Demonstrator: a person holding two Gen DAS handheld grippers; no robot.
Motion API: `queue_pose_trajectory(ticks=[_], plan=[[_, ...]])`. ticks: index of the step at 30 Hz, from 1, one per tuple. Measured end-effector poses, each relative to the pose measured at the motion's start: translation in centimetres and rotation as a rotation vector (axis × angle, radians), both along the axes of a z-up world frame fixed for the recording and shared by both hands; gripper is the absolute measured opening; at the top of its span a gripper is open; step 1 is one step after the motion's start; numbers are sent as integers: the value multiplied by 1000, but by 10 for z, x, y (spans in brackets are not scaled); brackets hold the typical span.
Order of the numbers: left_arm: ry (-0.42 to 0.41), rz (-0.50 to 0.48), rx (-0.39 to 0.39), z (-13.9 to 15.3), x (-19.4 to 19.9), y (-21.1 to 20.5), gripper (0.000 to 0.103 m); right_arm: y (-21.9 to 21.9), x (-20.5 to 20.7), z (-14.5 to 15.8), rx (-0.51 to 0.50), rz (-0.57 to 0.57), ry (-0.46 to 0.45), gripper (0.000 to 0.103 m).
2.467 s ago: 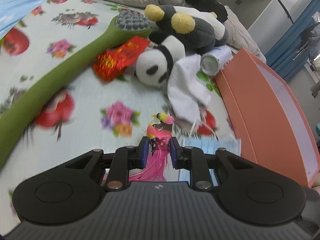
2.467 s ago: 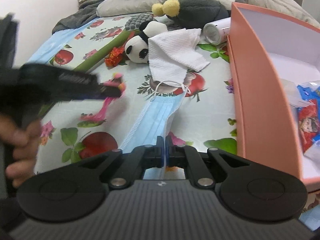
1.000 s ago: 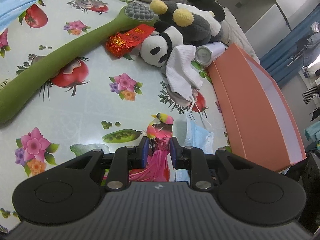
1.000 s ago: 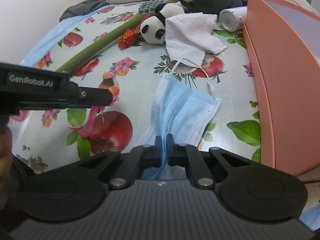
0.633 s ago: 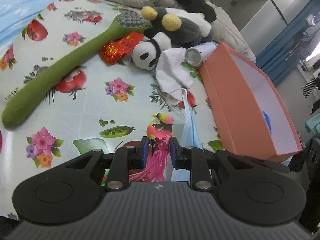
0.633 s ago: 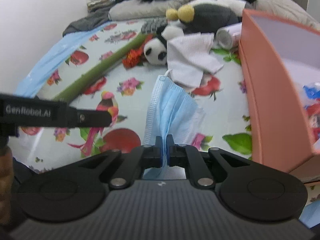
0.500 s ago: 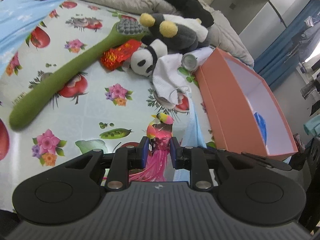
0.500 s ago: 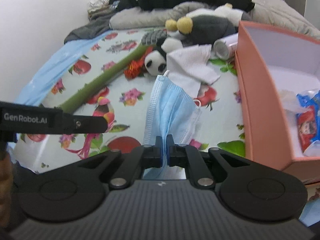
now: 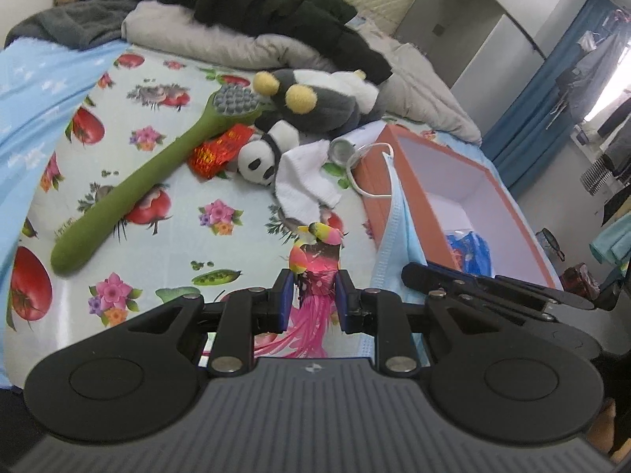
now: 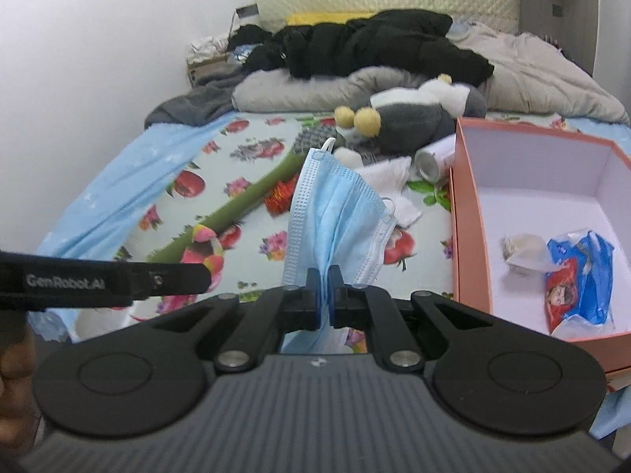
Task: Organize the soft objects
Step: 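Carry the pink toy and blue mask with both grippers over the pink box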
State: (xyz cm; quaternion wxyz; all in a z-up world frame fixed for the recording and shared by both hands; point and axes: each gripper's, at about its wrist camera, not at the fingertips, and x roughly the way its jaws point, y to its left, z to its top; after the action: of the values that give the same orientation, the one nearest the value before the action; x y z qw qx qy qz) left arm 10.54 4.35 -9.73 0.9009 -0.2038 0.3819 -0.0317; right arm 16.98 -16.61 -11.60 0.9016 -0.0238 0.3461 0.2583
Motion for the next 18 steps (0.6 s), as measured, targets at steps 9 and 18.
queue_pose_trajectory(ticks=[9, 18], plan=[[-62, -9, 13, 28, -19, -11, 27, -12, -20, 33, 28, 8, -53, 7], [-118, -39, 21, 57, -25, -26, 27, -34, -36, 64, 62, -29, -98, 7]])
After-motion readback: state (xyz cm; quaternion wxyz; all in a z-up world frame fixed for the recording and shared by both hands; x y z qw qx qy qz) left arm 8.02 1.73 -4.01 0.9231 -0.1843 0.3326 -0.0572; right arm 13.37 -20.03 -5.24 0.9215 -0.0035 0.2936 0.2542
